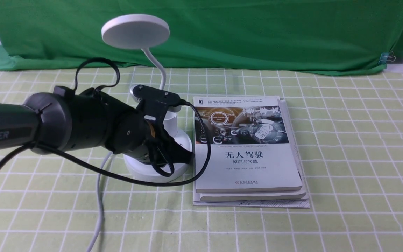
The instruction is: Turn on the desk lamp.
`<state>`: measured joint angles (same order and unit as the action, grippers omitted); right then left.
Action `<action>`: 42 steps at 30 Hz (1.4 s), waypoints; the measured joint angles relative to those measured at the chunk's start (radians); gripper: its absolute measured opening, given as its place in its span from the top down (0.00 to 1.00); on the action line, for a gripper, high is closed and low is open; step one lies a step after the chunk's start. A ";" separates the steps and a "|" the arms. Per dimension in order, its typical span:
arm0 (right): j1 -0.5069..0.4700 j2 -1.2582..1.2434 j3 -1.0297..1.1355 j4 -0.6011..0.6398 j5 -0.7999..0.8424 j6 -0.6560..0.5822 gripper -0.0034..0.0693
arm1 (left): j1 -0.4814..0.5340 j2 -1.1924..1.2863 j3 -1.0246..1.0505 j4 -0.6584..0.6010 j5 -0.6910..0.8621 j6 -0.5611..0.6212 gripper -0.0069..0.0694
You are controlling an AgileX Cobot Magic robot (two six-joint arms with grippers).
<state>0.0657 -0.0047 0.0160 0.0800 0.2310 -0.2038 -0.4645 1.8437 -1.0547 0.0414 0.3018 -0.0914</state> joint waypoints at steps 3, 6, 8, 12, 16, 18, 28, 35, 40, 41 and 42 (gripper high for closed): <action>0.000 0.000 0.000 0.000 0.000 0.000 0.62 | 0.000 -0.005 0.004 0.000 -0.004 0.000 0.89; 0.000 0.000 0.000 0.000 0.000 0.000 0.62 | 0.000 -0.026 0.009 -0.001 -0.004 0.002 0.89; 0.000 0.000 0.000 0.000 0.000 0.000 0.62 | 0.000 -0.039 0.016 -0.004 0.009 0.003 0.89; 0.000 0.000 0.000 0.000 0.000 0.000 0.62 | 0.003 -0.145 0.027 -0.008 0.084 -0.004 0.89; 0.000 0.000 0.000 0.000 0.000 0.000 0.62 | 0.006 -0.298 0.067 -0.007 0.111 -0.015 0.89; 0.000 0.000 0.000 0.000 0.000 0.000 0.62 | 0.006 -0.426 0.149 -0.008 0.120 -0.036 0.89; 0.000 0.000 0.000 0.000 0.000 0.000 0.62 | 0.006 -0.989 0.531 -0.056 0.137 -0.040 0.89; 0.000 0.000 0.000 0.000 0.000 0.000 0.62 | 0.006 -1.347 0.654 -0.028 0.059 -0.039 0.88; 0.000 0.000 0.000 0.000 0.000 0.000 0.62 | 0.006 -1.427 0.667 -0.026 0.054 -0.039 0.88; 0.000 0.000 0.000 0.000 0.000 0.000 0.62 | 0.006 -1.433 0.667 -0.026 0.053 -0.039 0.88; 0.000 0.000 0.000 0.000 0.000 0.000 0.62 | 0.006 -1.437 0.667 -0.026 0.053 -0.039 0.88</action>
<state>0.0657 -0.0047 0.0160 0.0800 0.2310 -0.2038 -0.4586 0.4069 -0.3879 0.0153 0.3549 -0.1309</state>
